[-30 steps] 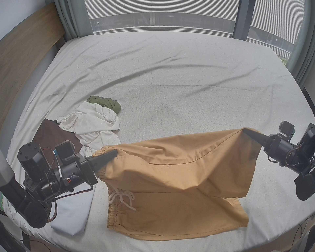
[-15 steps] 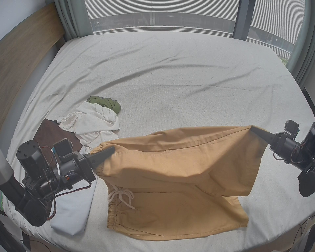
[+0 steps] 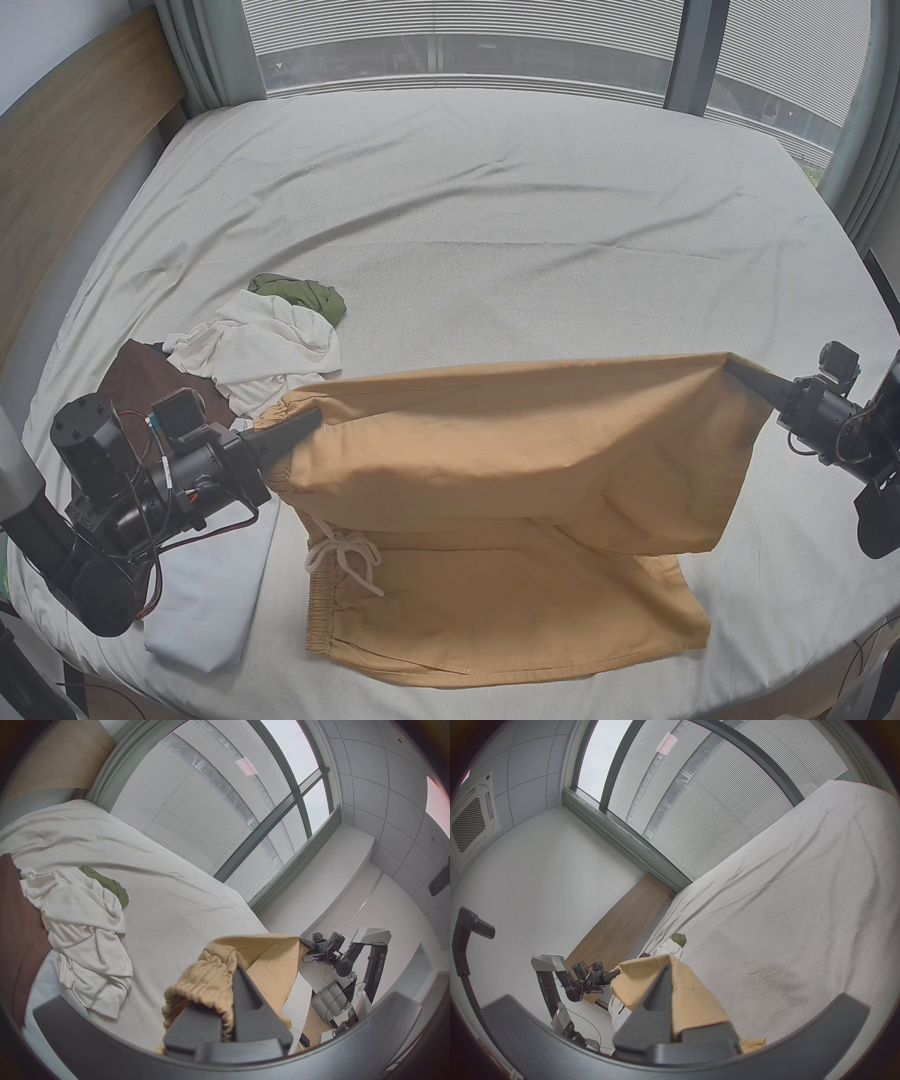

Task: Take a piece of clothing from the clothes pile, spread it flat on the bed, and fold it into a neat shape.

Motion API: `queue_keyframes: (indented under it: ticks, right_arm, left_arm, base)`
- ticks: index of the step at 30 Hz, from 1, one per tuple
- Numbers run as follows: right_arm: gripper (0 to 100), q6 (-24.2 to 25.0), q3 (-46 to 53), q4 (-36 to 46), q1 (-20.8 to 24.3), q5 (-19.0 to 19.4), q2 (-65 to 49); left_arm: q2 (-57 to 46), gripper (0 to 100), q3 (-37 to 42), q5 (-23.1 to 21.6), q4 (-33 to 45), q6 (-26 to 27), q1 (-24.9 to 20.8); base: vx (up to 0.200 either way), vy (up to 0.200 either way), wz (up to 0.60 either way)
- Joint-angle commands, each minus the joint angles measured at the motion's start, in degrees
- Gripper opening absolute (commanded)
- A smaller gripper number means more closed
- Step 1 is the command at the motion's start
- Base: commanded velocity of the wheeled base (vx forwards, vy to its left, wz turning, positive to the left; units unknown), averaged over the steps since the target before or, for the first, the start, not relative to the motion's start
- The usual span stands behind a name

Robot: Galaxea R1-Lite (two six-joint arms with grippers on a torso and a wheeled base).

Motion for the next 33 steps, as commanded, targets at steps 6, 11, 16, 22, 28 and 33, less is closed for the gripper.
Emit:
queue_keyframes:
  ticks: [6, 11, 16, 22, 28, 33]
  right_arm:
    - [0, 0.0, -0.2, 0.0, -0.2, 0.1, 1.1]
    - [0, 0.1, -0.9, 0.0, -1.0, 0.0, 1.3]
    - [0, 0.1, -1.3, 0.0, -1.0, -0.1, 1.7]
    - [0, -0.4, -2.7, -0.1, -0.3, -0.6, 5.0]
    - [0, -0.4, -4.1, 0.0, 1.3, -1.2, 5.4]
    - [0, -0.4, -6.9, 0.0, 1.6, -3.0, 5.7]
  left_arm:
    - [-0.4, 0, -1.3, 0.1, -0.1, 0.0, 0.3]
    - [0.0, 0, -2.8, 0.4, -0.1, 0.1, 0.4]
    - [0.2, 0, -3.5, 0.5, -0.1, 0.1, 0.6]
    - [0.3, 0, -3.5, 0.6, -0.1, 0.7, 0.7]
    - [0.3, 0, -3.3, 0.5, -0.1, 2.7, 0.8]
    - [-0.3, 0, -3.7, 0.6, -0.1, 2.7, 1.7]
  base:
    - [0.0, 0.0, 0.0]
    - [0.0, 0.0, 0.0]
    - [0.0, 0.0, 0.0]
    - [0.0, 0.0, 0.0]
    - [0.0, 0.0, 0.0]
    - [0.0, 0.0, 0.0]
